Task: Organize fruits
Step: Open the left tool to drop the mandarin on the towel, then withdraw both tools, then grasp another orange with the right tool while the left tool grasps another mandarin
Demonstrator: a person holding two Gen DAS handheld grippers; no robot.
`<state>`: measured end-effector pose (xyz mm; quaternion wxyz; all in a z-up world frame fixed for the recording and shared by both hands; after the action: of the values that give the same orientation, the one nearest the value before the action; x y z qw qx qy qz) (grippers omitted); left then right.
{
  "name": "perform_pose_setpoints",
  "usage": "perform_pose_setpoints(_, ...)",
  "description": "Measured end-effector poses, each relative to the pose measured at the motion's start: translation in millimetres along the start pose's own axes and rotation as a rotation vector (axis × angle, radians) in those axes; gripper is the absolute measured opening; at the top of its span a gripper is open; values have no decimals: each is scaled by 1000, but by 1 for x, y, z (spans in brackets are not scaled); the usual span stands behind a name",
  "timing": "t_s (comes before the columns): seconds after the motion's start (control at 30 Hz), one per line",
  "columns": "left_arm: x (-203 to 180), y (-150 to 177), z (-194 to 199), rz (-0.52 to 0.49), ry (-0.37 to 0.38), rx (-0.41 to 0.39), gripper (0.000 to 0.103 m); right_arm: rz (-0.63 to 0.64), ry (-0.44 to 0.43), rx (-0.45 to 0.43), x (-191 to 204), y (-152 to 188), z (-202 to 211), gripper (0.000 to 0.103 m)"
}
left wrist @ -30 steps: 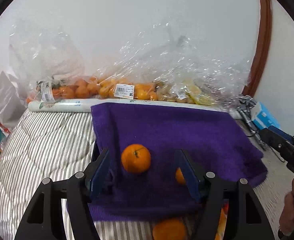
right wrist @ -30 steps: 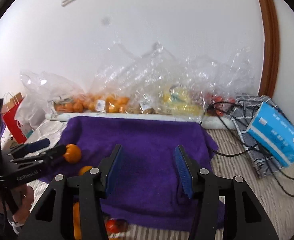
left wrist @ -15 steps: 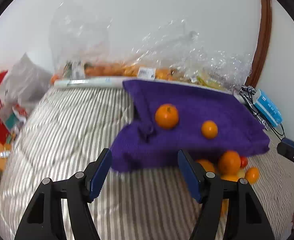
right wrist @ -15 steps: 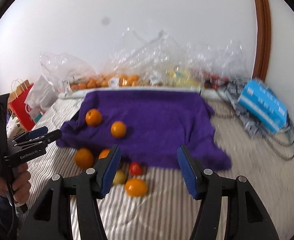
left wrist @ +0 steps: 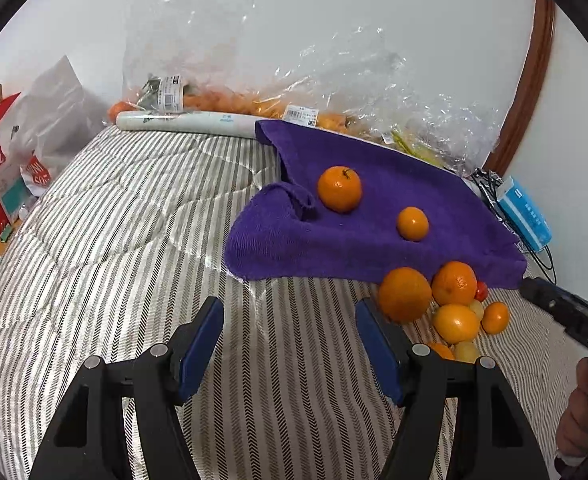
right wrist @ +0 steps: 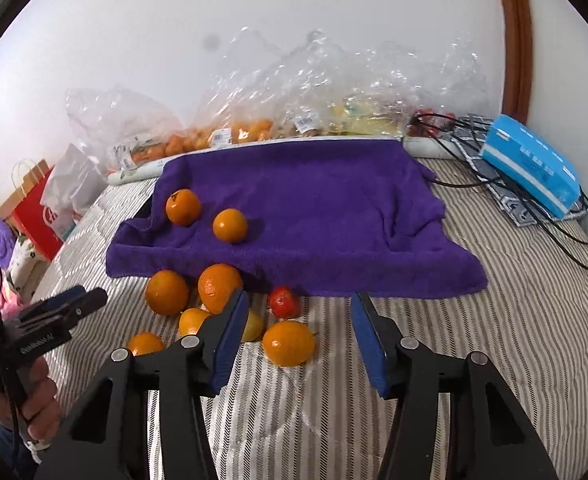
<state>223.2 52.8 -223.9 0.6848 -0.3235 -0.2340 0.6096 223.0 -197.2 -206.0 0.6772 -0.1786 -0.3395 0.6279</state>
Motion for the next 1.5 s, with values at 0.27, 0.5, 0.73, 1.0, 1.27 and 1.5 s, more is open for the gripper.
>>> perform_pose_setpoints(0.27, 3, 1, -2, 38, 29, 5, 66, 33, 18, 76, 1, 24, -27, 48)
perform_pose_setpoints(0.5, -4, 2, -4, 7, 24, 5, 66, 46, 23, 77, -8, 34, -33, 35)
perform_pose_setpoints(0.73, -18, 1, -1, -17, 98, -20, 64, -13, 20, 43, -36, 34, -17, 35)
perform_pose_setpoints(1.0, -57, -16, -4, -82, 169, 10, 64, -8, -20, 38, -38, 32, -12, 35)
perform_pose_setpoints(1.27, -89, -18, -42, -177, 192, 121, 61, -46, -43, 1, -51, 28, -2, 35)
perform_pose_setpoints(1.5, -96, -9, -54, -218, 178, 133, 39, 15, -107, 57, -34, 35, -10, 35)
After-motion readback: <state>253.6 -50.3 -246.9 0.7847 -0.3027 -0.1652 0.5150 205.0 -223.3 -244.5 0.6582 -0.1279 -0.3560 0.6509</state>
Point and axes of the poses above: each gripper's, at about its wrist camera, not at the fingertips, and z roughly against the way its jaws point, x to its left, y to its underside, the point moved 10 cm from there along -z, roughly the way its jaws point, and after that the axes turned 10 degrees about -z, right-handed, at the moved point
